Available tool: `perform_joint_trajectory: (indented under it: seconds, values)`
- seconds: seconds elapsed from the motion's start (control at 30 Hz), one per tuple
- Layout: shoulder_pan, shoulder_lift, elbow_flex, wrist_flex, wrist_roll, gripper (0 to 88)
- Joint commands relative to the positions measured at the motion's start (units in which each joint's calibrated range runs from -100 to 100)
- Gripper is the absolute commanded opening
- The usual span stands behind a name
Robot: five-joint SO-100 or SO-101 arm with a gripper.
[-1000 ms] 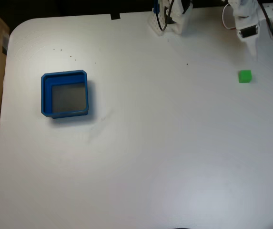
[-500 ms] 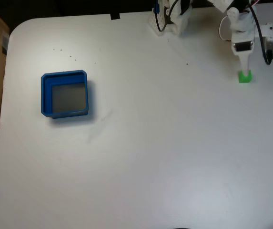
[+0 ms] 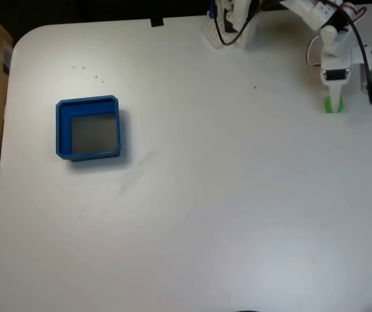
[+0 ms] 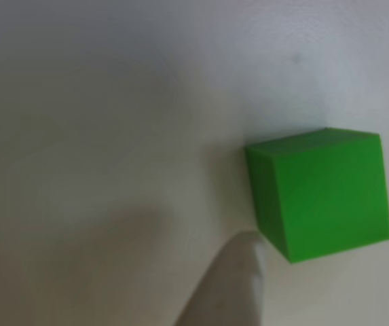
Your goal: Pick up green cube and drop it in the blue box
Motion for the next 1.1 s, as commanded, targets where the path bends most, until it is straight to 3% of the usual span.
perform_joint_trajectory:
  seconds: [0.0, 1.07]
  values:
    - [-1.1, -0.3, -3.5, 0.2, 0.1, 32.2]
    - [-1.3, 7.7, -6.8, -5.4, 2.8, 32.2]
